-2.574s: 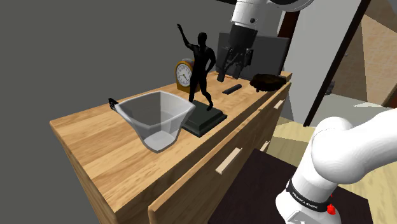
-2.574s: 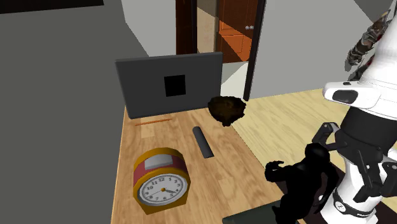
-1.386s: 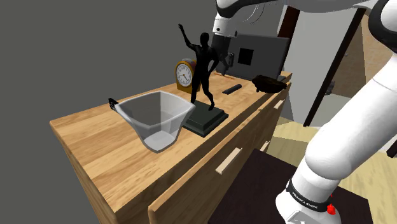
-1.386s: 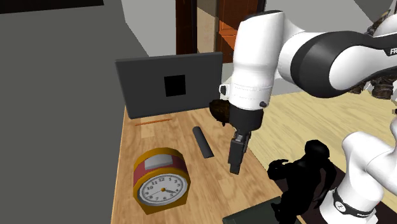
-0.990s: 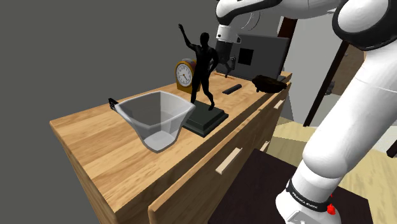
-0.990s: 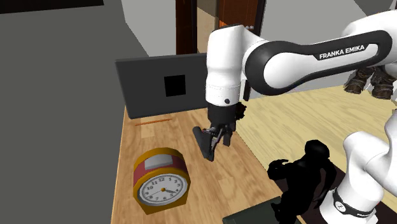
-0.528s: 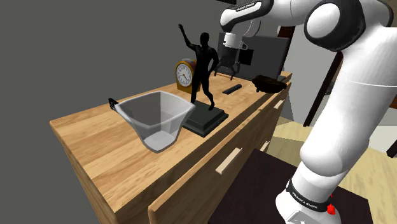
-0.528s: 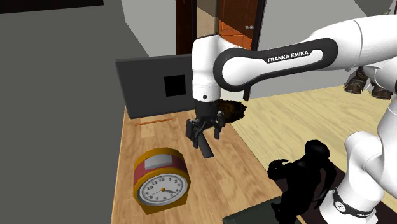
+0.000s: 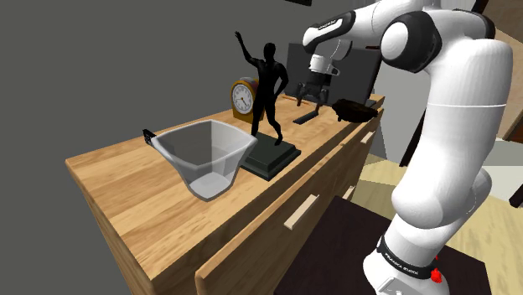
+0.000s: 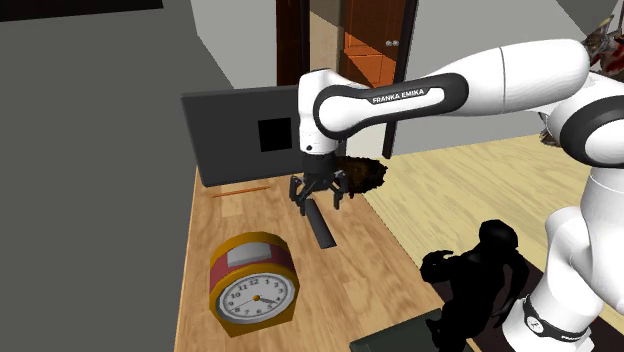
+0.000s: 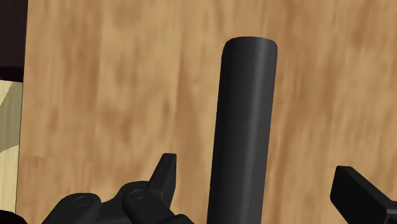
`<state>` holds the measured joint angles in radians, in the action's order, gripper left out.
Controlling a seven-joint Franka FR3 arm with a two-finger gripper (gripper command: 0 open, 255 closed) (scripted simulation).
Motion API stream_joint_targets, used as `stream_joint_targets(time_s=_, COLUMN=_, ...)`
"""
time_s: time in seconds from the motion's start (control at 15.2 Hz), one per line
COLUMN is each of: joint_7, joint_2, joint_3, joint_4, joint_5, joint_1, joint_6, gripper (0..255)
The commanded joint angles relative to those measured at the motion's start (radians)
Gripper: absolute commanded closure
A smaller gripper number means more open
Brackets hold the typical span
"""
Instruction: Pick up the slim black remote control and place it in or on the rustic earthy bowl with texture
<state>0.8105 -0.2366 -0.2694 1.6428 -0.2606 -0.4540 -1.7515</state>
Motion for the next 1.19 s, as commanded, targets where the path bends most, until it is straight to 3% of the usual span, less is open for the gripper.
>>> stream_joint_targets(time_s=0.0, joint_7=0.019, joint_2=-0.015, joint_3=-0.005, joint_4=0.004, joint_5=-0.008, joint_1=-0.004, joint_6=-0.013, gripper=0)
stream_joint_targets(time_s=0.46, joint_7=0.013, joint_2=-0.019, joint_3=0.002, joint_4=0.084, joint_5=-0.016, joint_1=0.007, joint_6=-0.098, gripper=0)
stream_joint_targets(time_s=0.92, joint_7=0.013, joint_2=-0.019, joint_3=0.002, joint_4=0.084, joint_5=-0.016, joint_1=0.007, joint_6=-0.098, gripper=0)
stream_joint_targets(time_s=0.99, joint_7=0.013, joint_2=-0.019, joint_3=0.002, joint_4=0.084, joint_5=-0.016, joint_1=0.007, joint_6=-0.098, gripper=255)
stream_joint_targets(time_s=1.12, joint_7=0.013, joint_2=-0.019, joint_3=0.002, joint_4=0.084, joint_5=-0.016, joint_1=0.007, joint_6=-0.098, gripper=255)
